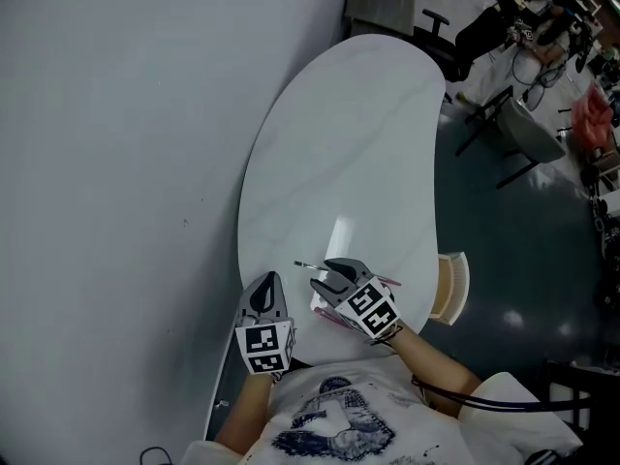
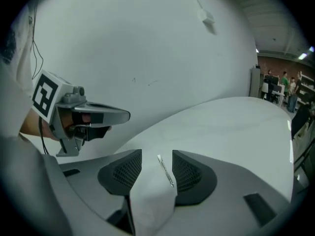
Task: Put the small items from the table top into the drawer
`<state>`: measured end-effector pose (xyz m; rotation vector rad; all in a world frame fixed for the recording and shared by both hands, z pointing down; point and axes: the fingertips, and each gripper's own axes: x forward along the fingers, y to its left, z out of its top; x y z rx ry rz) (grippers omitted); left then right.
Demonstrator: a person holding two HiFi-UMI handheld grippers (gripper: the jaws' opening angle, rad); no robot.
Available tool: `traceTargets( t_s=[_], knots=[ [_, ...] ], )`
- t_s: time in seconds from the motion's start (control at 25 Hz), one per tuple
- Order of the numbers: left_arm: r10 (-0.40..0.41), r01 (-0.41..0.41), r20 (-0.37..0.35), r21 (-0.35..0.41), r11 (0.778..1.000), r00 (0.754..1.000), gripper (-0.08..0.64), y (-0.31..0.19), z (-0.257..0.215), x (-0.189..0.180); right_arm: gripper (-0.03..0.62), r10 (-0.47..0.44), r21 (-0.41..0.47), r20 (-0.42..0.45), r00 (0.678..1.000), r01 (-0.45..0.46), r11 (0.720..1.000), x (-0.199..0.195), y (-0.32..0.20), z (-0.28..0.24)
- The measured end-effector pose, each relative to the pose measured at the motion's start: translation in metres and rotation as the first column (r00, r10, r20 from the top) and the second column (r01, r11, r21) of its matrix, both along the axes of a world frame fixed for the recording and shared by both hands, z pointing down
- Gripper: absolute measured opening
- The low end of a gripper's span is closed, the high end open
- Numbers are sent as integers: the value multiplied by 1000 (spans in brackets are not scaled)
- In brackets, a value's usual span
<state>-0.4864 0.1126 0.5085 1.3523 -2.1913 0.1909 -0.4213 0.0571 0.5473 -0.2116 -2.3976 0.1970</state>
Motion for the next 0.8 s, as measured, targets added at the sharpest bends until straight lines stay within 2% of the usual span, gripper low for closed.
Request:
traceTargets(
  t_s=[0.4, 0.8],
  knots=[
    [-14, 13, -37, -25, 1000, 999, 23, 0, 22, -8, 186, -119, 85, -118, 986, 130, 988, -8, -1, 54],
    [-31, 28, -58, -42, 999, 998, 23, 0, 37, -24, 175, -146, 113, -152, 978, 164, 980, -16, 4, 77]
  ],
)
